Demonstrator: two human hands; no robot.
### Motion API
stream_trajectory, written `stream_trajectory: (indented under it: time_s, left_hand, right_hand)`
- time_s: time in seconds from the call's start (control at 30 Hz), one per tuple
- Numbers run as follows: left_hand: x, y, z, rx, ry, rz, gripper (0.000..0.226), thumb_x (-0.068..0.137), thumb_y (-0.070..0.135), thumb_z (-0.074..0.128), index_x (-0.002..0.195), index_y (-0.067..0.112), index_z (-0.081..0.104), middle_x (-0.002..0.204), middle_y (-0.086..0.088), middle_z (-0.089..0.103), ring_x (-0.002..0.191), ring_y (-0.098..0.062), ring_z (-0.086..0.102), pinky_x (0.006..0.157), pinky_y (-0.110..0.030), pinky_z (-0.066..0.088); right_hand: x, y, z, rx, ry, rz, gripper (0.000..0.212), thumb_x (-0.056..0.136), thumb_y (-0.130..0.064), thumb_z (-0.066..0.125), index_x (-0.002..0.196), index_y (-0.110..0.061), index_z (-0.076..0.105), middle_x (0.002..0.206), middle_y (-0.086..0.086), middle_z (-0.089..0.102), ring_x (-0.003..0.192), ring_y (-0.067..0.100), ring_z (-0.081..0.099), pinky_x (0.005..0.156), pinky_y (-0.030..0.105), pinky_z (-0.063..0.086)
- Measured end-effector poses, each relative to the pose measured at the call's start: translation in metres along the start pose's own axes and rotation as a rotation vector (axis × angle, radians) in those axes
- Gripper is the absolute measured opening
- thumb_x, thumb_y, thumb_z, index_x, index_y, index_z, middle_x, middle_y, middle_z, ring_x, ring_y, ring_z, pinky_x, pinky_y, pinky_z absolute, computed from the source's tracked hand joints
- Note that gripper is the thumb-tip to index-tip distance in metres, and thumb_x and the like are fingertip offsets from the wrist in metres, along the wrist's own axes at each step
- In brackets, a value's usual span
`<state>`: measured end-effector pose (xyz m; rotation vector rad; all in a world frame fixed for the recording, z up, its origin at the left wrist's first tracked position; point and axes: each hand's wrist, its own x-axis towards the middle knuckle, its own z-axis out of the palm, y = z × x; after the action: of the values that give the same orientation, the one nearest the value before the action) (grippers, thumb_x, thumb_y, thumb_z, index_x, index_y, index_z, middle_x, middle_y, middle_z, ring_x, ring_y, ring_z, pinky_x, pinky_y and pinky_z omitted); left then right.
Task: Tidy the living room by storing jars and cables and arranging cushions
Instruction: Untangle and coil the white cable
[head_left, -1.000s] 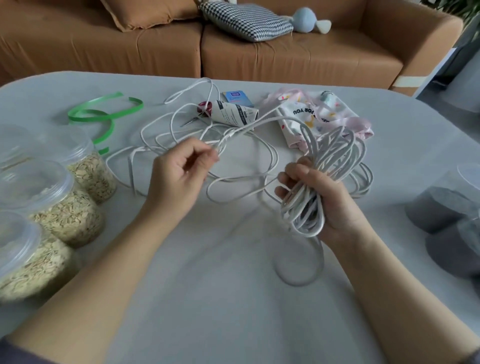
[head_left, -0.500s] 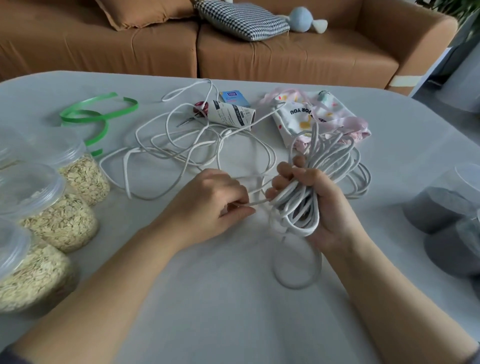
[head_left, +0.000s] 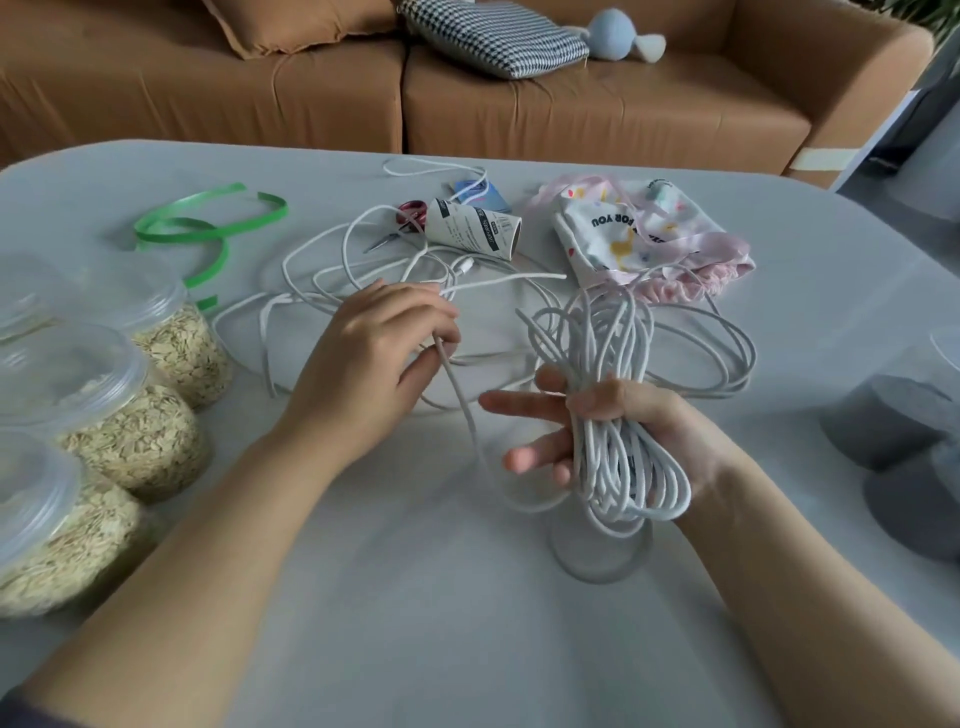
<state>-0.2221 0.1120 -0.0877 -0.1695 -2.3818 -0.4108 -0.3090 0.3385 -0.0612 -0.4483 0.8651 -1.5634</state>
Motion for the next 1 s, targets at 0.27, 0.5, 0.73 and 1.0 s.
stream_trajectory:
  time_s: [0.27,0.5,0.73,1.0]
  left_hand:
    - [0.006,0.014,-0.004,-0.067,0.074,0.081,0.018,0.094,0.018,0.063,0.093,0.005,0.075,0.089,-0.006,0.066,0.088,-0.029,0.061,0.077,-0.042,0.048]
    - [0.003,0.016,-0.006,-0.29,0.155,-0.182,0.01,0.094,0.017,0.059,0.088,0.012,0.064,0.091,-0.001,0.066,0.093,-0.016,0.063,0.085,-0.035,0.049]
    - [0.003,0.02,-0.003,-0.462,0.179,-0.368,0.027,0.089,0.039,0.059,0.081,0.013,0.057,0.073,0.009,0.057,0.07,-0.002,0.05,0.07,-0.018,0.041]
    - [-0.003,0.014,0.003,-0.511,0.152,-0.455,0.022,0.093,0.04,0.054,0.078,0.024,0.054,0.075,0.0,0.067,0.077,-0.012,0.063,0.077,-0.026,0.046]
  right_hand:
    - [0.0,0.01,0.018,-0.141,-0.039,-0.025,0.022,0.069,-0.007,0.057,0.09,-0.009,0.061,0.106,0.015,0.066,0.053,0.017,0.062,0.046,0.023,0.05]
    - [0.004,0.011,0.009,-0.265,0.063,-0.137,0.026,0.066,-0.008,0.062,0.091,-0.003,0.056,0.056,0.007,0.045,0.04,0.018,0.05,0.043,0.023,0.045]
    - [0.008,0.004,0.002,-0.315,0.119,-0.371,0.026,0.066,-0.01,0.061,0.067,-0.01,0.035,0.066,0.005,0.04,0.048,0.017,0.048,0.045,0.022,0.04]
    - [0.005,-0.003,-0.013,-0.385,0.411,-0.469,0.01,0.069,-0.012,0.056,0.065,-0.01,0.047,0.059,0.012,0.046,0.047,0.02,0.041,0.043,0.025,0.034]
